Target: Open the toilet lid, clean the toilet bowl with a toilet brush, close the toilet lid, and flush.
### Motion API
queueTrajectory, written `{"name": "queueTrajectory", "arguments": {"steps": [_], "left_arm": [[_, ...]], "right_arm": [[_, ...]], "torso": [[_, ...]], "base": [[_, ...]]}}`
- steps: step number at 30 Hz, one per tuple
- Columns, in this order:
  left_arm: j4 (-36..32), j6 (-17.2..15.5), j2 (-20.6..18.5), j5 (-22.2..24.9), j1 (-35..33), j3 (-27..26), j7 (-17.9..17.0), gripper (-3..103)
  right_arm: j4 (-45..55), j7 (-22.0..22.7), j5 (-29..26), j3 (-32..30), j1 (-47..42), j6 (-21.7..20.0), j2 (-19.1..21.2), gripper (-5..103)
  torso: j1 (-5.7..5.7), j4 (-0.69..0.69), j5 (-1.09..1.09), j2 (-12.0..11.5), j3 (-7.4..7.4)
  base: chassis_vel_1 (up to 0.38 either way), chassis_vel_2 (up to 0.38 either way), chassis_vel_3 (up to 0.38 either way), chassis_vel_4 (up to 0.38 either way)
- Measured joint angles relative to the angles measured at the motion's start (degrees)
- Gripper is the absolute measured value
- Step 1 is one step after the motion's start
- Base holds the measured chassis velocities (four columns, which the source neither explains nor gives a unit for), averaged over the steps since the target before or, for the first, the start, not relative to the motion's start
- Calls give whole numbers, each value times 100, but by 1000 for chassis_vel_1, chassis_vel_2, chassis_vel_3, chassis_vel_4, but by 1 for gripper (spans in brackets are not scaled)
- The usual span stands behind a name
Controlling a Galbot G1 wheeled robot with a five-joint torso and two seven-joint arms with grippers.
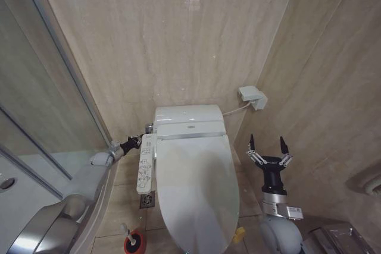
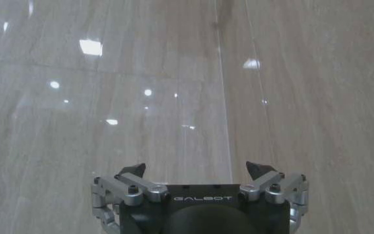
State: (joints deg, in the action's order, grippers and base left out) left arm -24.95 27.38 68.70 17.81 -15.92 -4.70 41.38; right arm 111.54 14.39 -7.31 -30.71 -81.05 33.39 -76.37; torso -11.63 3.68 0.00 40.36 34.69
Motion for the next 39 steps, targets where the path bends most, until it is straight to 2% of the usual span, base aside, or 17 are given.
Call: {"name": "queueTrajectory", "arguments": {"steps": [9,17,20,21,24,26,27,28,30,31,33,34,35,36,37,38,39], "left_arm": [[-492,11,-181,193,-197,4,-99,0],[-1547,-4,-534,731,-661,-34,-277,0],[-2331,-121,-710,1128,-1086,-137,-600,0],[-2331,-121,-710,1128,-1086,-137,-600,0],[-3454,-430,-880,1386,-1644,-298,-1347,0],[-4287,-691,-958,1458,-2032,-404,-1986,0],[-4287,-691,-958,1458,-2032,-404,-1986,0],[-4616,-755,-968,1450,-2198,-453,-2247,0],[-5410,-1029,-1006,1282,-2600,-546,-3075,0],[-5410,-1029,-1006,1282,-2600,-546,-3075,0],[-6204,-1435,-1115,1201,-3025,-630,-3758,0],[-6204,-1435,-1115,1201,-3025,-630,-3758,0],[-6557,-1658,-1166,1195,-3234,-674,-4080,0],[-6840,-1868,-1203,1201,-3406,-718,-4345,21],[-7251,-2165,-1266,1248,-3641,-805,-4685,21],[-7251,-2165,-1266,1248,-3641,-805,-4685,21],[-7534,-2307,-1305,1283,-3809,-880,-4888,21]], "right_arm": [[57,-4,39,-1,-54,0,-45,100],[98,-10,104,22,-91,0,-107,100],[103,-12,120,20,-119,0,-122,100],[103,-12,120,20,-119,0,-122,100],[116,-11,121,-5,-143,0,-129,100],[119,-11,121,-22,-163,0,-129,100],[119,-11,121,-22,-163,0,-129,100],[119,-9,121,-35,-172,0,-129,100],[119,-5,121,-83,-205,6,-136,100],[119,-5,121,-83,-205,6,-136,100],[109,-3,123,-96,-207,10,-153,100],[109,-3,123,-96,-207,10,-153,100],[93,-2,127,-96,-200,10,-172,100],[82,-4,130,-95,-192,10,-187,100],[57,-5,143,-89,-180,10,-209,100],[57,-5,143,-89,-180,10,-209,100],[47,-5,154,-84,-172,10,-223,100]], "torso": [[0,1,0,0,0],[0,-1,1,0,0],[0,0,-2,0,-1],[0,0,-2,0,-1],[0,-2,1,0,-1],[0,-4,-1,0,-1],[0,-4,-1,0,-1],[0,1,-1,0,-1],[0,3,-2,0,-1],[0,3,-2,0,-1],[0,1,-1,1,-1],[0,1,-1,1,-1],[1,0,-2,0,-1],[1,-3,0,0,-1],[0,-2,2,0,-1],[0,-2,2,0,-1],[0,-1,-2,0,-1]], "base": [[0,0,0,0],[0,0,0,0],[0,0,0,0],[0,0,0,0],[0,0,0,0],[0,0,0,0],[0,0,0,0],[0,0,0,0],[0,0,0,0],[0,0,0,0],[0,0,0,0],[0,0,0,0],[0,0,0,0],[0,0,0,0],[0,0,0,0],[0,0,0,0],[0,0,0,0]]}}
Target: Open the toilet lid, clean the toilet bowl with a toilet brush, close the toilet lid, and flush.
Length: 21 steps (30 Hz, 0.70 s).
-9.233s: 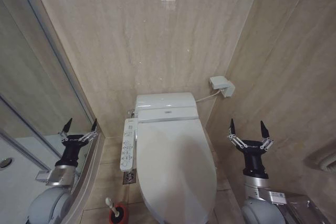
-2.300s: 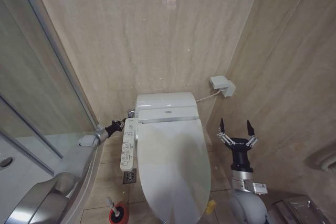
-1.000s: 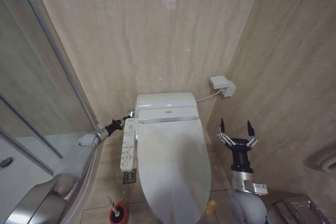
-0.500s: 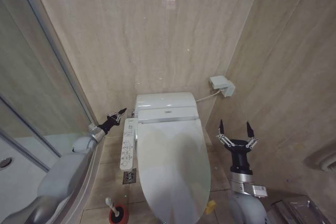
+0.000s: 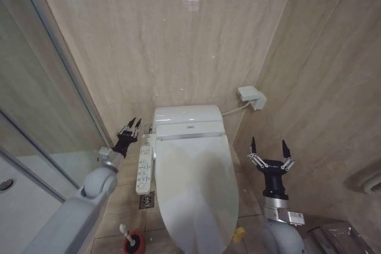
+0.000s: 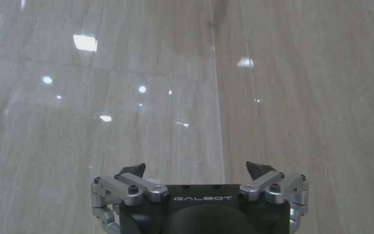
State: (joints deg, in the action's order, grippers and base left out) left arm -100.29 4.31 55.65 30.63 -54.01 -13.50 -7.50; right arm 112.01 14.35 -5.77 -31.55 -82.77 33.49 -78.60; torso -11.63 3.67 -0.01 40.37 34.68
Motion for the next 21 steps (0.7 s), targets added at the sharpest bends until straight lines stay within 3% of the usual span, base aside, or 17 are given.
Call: {"name": "queueTrajectory", "arguments": {"steps": [1,4,5,11,12,18,19,21], "left_arm": [[-339,-154,-37,16,-240,-120,-243,21],[-909,-267,-102,-3,-705,-400,-540,21],[-1120,-271,-122,-21,-925,-509,-610,48],[-1901,-246,-133,-216,-1653,-997,-737,48],[-2095,-235,-90,-281,-1824,-1132,-744,75],[-2658,-179,143,-467,-2452,-1431,-802,75],[-2727,-154,239,-539,-2571,-1485,-805,98],[-2757,-115,355,-604,-2694,-1533,-812,98]], "right_arm": [[-7,2,15,6,9,0,-15,100],[-18,2,40,15,20,0,-43,100],[-19,0,52,17,23,0,-56,100],[15,7,80,-1,11,0,-119,100],[22,9,85,-10,2,3,-142,100],[20,26,89,-55,-33,42,-209,100],[23,39,86,-67,-46,38,-222,100],[46,63,77,-81,-61,11,-238,100]], "torso": [[1,-1,-2,0,0],[0,3,2,0,0],[1,0,0,0,0],[1,0,0,0,0],[1,1,2,0,0],[1,0,2,0,0],[1,1,1,0,0],[1,-1,1,0,0]], "base": [[0,0,0,0],[0,0,0,0],[0,0,0,0],[0,0,0,0],[0,0,0,0],[0,0,0,0],[0,0,0,0],[0,0,0,0]]}}
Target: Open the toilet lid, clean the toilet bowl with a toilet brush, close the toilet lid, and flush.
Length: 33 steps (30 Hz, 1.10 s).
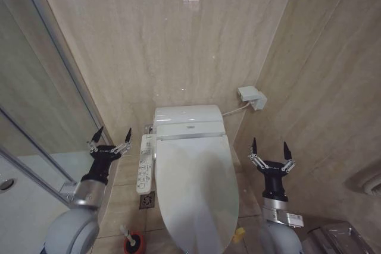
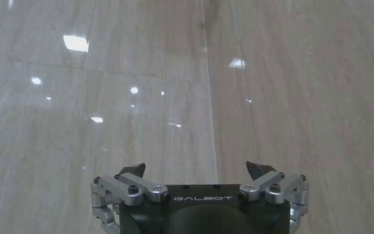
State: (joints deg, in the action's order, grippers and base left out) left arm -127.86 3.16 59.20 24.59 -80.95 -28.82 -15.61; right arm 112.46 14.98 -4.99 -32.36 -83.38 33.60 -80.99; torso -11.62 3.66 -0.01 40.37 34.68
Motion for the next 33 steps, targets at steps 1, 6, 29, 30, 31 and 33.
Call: {"name": "queueTrajectory", "arguments": {"steps": [1,6,29,30,31,33], "left_arm": [[-1,33,81,-51,-69,-30,-2,98],[49,134,247,-153,-216,-71,-1,100],[351,190,237,-129,2,-23,67,100],[351,190,237,-129,2,-23,67,100],[366,192,237,-127,8,-23,68,100],[391,195,237,-122,26,-22,69,100]], "right_arm": [[18,17,-12,-6,-9,-30,-10,100],[92,57,-35,-12,-24,-125,-67,100],[98,59,44,-59,-68,-56,-282,100],[98,59,44,-59,-68,-56,-282,100],[94,59,44,-59,-67,-56,-284,100],[86,61,45,-59,-70,-56,-285,100]], "torso": [[0,1,0,0,0],[-1,1,1,0,1],[1,-1,0,0,0],[1,-1,0,0,0],[0,1,0,0,1],[-1,1,0,0,1]], "base": [[0,0,0,0],[0,0,0,0],[177,-168,-170,168],[124,-127,-115,127],[131,-127,-106,100],[131,-114,-108,114]]}}
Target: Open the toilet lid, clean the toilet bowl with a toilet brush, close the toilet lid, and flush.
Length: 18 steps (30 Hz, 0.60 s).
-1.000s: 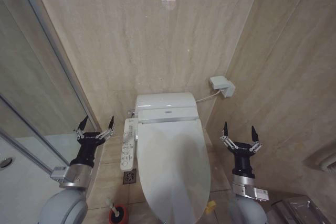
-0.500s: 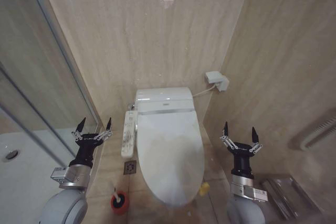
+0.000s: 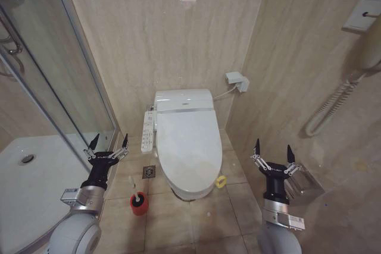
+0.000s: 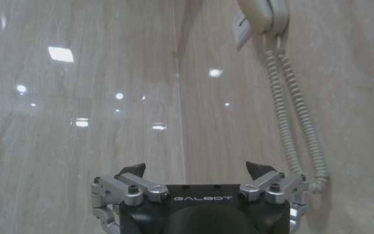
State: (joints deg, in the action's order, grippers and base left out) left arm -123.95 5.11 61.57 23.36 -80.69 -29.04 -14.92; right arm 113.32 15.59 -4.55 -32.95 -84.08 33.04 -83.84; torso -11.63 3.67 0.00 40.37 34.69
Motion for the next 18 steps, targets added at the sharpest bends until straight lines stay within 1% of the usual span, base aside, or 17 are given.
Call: {"name": "queueTrajectory", "arguments": {"steps": [4,9,10,11,15,18], "left_arm": [[26,2,12,4,21,7,1,100],[32,4,21,4,26,8,5,100],[32,4,24,5,24,8,6,100],[32,4,24,5,24,8,6,100],[26,11,38,5,15,1,10,100],[35,29,55,3,11,-2,11,100]], "right_arm": [[-1,8,0,-2,-13,-1,9,100],[2,16,-3,-5,-29,-3,18,100],[3,16,-4,-5,-28,-2,20,100],[3,16,-4,-5,-28,-2,20,100],[-54,-18,-8,-5,-11,128,29,100],[-67,-30,-11,-4,-5,164,32,100]], "torso": [[-3,1,0,-2,1],[-2,1,3,-1,1],[-2,-3,0,-1,1],[-2,-3,0,-1,1],[5,2,-1,2,-2],[6,1,2,2,-3]], "base": [[114,-120,-133,109],[184,-177,-179,190],[240,-222,-254,226],[240,-222,-254,226],[219,-237,-217,233],[116,-149,-152,137]]}}
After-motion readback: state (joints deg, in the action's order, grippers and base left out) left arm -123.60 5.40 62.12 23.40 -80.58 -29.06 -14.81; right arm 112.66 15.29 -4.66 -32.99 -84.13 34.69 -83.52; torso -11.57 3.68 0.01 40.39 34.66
